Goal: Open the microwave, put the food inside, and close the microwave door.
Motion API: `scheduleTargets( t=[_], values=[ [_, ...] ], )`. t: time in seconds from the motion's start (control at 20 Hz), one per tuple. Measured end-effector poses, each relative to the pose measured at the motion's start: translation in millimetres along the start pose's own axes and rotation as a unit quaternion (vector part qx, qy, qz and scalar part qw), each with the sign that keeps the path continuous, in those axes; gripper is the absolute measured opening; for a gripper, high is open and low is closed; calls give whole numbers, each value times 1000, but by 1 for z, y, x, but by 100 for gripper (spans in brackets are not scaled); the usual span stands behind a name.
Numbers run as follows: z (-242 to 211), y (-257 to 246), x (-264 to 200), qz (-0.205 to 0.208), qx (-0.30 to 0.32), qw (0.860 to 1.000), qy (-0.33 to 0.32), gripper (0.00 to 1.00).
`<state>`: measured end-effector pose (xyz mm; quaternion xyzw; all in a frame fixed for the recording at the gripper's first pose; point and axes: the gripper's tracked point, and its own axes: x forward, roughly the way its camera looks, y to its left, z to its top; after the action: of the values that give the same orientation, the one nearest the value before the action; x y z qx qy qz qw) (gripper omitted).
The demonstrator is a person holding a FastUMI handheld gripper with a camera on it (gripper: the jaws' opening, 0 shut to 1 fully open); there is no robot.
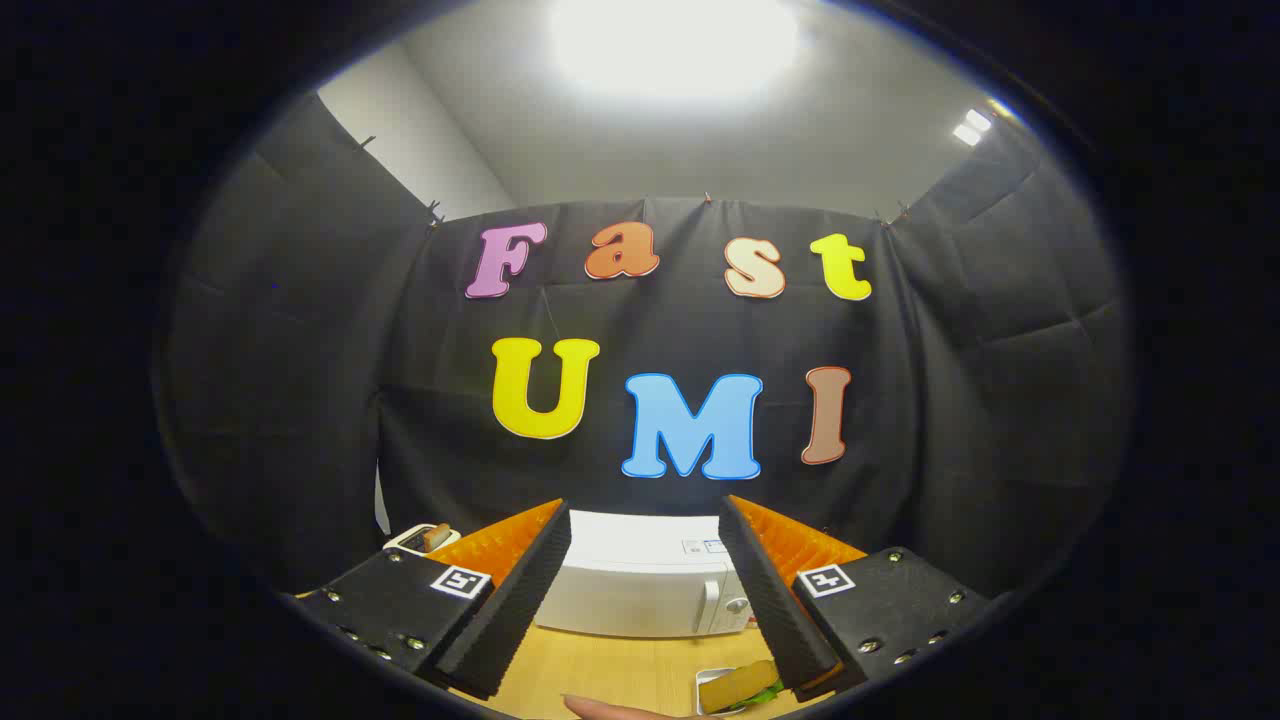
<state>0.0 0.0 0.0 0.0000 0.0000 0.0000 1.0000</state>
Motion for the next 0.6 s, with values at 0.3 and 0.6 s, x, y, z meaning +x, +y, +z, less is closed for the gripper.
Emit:
scheduleTargets(
  t=[0.3,0.6],
  values=[
    [-6,4,7,17,1,1000,5,96],
    [12,-2,7,11,7,999,-40,96]
  ],
)
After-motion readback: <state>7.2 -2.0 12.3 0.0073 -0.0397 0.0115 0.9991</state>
